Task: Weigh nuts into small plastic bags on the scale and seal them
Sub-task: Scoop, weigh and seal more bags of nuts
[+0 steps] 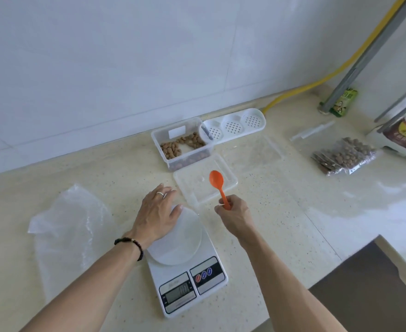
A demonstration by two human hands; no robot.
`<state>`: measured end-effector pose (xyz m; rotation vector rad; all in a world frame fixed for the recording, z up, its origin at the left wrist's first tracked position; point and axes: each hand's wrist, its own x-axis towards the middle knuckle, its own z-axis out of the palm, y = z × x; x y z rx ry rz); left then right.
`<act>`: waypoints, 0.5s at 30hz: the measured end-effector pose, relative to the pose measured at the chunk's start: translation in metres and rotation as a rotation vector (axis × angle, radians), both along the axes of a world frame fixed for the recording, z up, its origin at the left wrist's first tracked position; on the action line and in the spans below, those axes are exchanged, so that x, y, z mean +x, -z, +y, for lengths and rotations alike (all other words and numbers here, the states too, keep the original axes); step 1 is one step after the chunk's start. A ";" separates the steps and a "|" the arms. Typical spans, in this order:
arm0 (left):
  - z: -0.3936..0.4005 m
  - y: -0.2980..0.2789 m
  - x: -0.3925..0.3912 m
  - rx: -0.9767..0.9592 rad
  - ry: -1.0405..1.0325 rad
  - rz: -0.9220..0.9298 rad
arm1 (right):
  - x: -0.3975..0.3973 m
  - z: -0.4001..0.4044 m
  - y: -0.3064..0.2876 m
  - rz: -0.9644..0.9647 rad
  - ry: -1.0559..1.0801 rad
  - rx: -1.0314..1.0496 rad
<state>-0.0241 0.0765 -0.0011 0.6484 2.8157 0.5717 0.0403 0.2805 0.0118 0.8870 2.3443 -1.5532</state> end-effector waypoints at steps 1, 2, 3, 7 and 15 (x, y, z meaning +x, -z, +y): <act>-0.002 0.001 -0.003 0.023 0.003 -0.007 | -0.004 -0.003 0.002 -0.034 -0.029 0.003; -0.002 0.002 -0.005 0.039 0.004 -0.010 | -0.008 -0.006 0.003 -0.067 -0.052 -0.014; -0.003 0.003 -0.007 0.052 0.002 -0.011 | -0.010 -0.008 0.003 -0.087 -0.074 -0.047; -0.002 -0.001 -0.015 0.154 -0.066 -0.157 | -0.014 -0.010 -0.010 -0.028 -0.100 -0.177; 0.016 -0.061 -0.037 0.601 -0.141 -0.441 | -0.034 0.007 -0.065 0.096 -0.173 -0.158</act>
